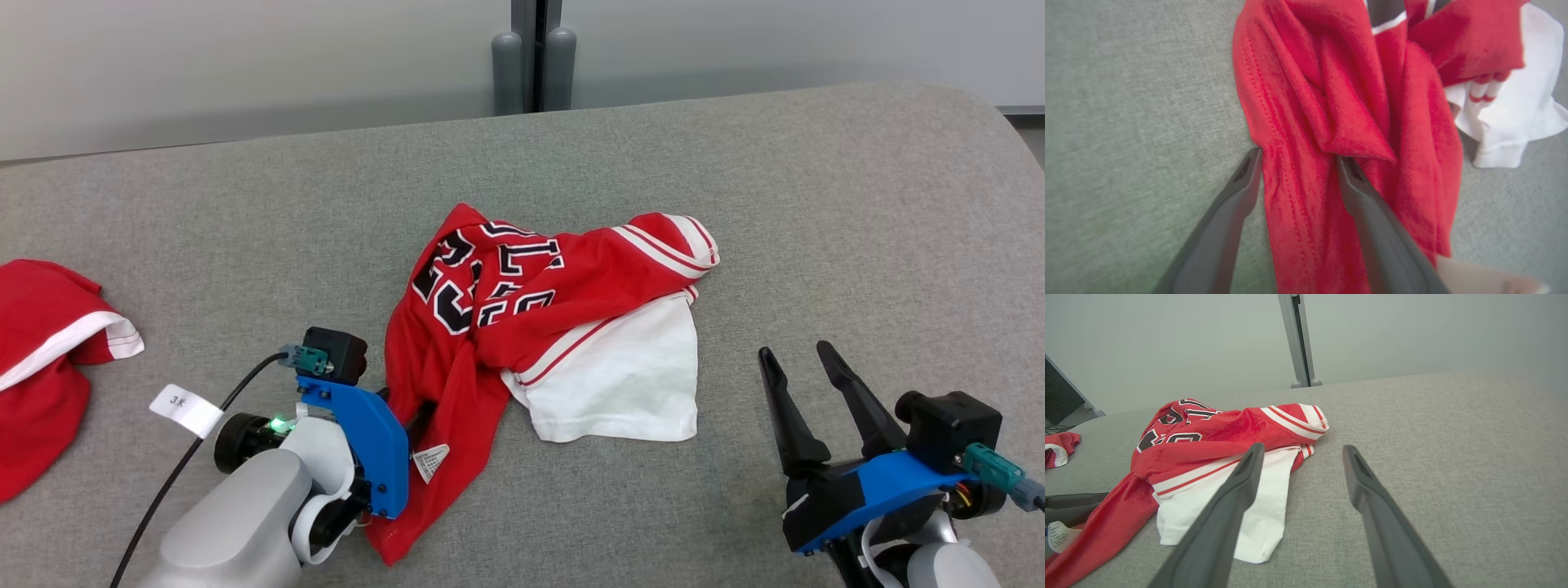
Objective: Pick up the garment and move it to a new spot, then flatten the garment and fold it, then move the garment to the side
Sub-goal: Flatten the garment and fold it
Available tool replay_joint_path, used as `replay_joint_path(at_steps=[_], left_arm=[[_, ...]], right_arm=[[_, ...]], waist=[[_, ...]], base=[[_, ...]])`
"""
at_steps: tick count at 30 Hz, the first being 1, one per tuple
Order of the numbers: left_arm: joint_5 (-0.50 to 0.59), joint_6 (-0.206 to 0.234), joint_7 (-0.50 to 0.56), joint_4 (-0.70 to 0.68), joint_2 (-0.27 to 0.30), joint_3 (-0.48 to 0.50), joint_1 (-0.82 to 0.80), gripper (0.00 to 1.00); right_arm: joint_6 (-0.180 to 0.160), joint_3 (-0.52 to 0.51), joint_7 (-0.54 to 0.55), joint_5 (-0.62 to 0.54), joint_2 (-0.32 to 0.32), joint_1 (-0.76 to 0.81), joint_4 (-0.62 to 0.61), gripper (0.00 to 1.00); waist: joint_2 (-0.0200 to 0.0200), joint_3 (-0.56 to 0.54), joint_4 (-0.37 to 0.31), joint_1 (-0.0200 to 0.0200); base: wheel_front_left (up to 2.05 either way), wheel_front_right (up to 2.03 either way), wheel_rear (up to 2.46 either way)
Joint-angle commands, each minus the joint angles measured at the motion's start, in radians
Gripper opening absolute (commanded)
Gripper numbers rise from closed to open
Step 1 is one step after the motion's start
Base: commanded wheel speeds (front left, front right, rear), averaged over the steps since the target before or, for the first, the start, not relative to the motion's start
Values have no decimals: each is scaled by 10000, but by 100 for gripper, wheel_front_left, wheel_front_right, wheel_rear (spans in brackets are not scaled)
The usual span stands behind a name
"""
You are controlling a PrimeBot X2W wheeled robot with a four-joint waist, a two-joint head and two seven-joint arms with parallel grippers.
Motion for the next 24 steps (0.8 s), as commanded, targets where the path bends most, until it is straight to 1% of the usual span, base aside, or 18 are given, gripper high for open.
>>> replay_joint_path(at_steps=[1, 2, 4, 10, 14, 17, 21, 24], left_arm=[[-45, -214, 161, 134, -275, -253, 104, 34], [-44, -207, 35, 192, -287, -201, 59, 0], [119, -26, -313, 335, -244, -84, -117, 0], [842, 754, -2154, 752, 18, 334, -608, 0], [1223, 1098, -3262, 1007, 202, 521, -859, 0], [1477, 1233, -3935, 1174, 294, 597, -1039, 0], [1851, 1303, -4690, 1453, 375, 555, -1284, 0], [1930, 1193, -4965, 1689, 334, 597, -1309, 0]], right_arm=[[5, -25, -77, 111, -5, -118, 28, 100], [5, -37, -81, 121, -5, -126, 38, 100], [5, -22, -95, 193, -5, -151, 56, 100], [5, 21, -123, 254, -6, -143, 139, 100], [5, 76, -93, 227, -6, -133, 155, 100], [5, 110, -62, 185, -5, -143, 152, 100], [5, 183, -12, 156, -5, -175, 149, 100], [5, 213, -11, 168, -6, -200, 109, 100]], waist=[[0, 5, 2, 0], [0, 5, 9, 0], [0, -4, 31, 0], [0, -99, 110, 0], [0, -162, 138, 0], [0, -197, 133, 0], [0, -223, 75, 0], [0, -222, 17, 0]], base=[[0, 0, 0], [0, 0, 0], [0, 0, 0], [0, 0, 0], [0, 0, 0], [0, 0, 0], [0, 0, 0], [0, 0, 0]])
